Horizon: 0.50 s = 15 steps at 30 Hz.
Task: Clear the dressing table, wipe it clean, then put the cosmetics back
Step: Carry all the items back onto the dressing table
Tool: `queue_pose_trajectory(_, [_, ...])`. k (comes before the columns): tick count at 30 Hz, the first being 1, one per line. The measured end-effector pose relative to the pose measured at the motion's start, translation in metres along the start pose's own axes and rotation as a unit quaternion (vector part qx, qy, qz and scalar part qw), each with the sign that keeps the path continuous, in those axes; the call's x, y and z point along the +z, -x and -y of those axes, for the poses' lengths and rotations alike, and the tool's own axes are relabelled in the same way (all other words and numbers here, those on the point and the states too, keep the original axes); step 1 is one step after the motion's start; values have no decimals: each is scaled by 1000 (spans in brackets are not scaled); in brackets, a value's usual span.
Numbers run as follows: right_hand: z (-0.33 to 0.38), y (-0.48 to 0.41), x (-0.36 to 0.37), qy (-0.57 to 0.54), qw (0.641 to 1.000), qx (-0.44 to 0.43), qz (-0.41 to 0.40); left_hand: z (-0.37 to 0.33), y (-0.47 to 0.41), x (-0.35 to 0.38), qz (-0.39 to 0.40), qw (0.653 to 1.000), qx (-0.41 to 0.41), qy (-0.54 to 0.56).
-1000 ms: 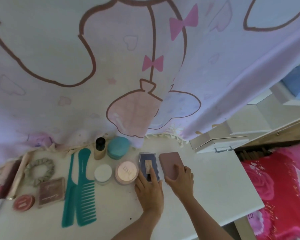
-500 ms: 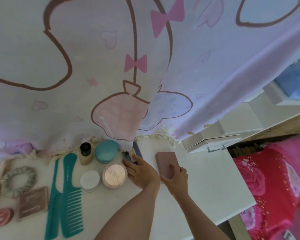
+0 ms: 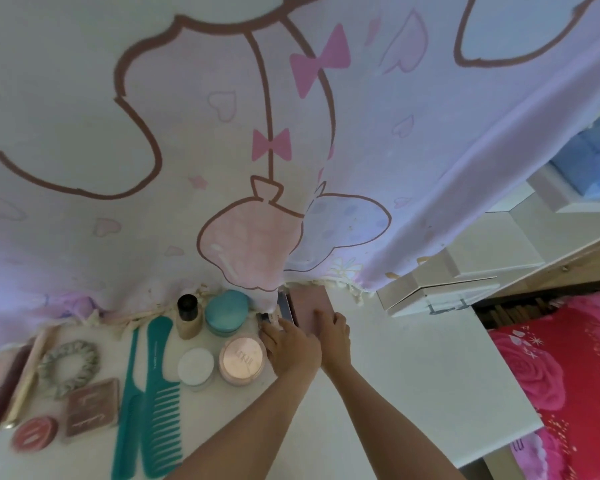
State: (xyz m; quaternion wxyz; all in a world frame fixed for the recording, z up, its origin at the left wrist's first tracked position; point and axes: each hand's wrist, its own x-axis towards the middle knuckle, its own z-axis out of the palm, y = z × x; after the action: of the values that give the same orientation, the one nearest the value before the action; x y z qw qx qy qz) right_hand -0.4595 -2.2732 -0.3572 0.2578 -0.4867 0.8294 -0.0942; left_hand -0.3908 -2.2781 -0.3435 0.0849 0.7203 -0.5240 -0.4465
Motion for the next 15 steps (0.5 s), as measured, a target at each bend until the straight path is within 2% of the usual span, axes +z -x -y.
queue_pose_trajectory(5, [1, 6, -1, 7, 1000, 7, 5, 13, -6, -23, 47, 996, 50, 65])
queue_pose_trajectory(9, [-12, 25, -12, -9, 1000, -18, -11, 22, 7, -43, 16, 989, 91, 117])
queue_pose_trajectory(15, [-30, 68, -29, 28, 994, -103, -29, 48, 54, -57, -97, 981, 166, 3])
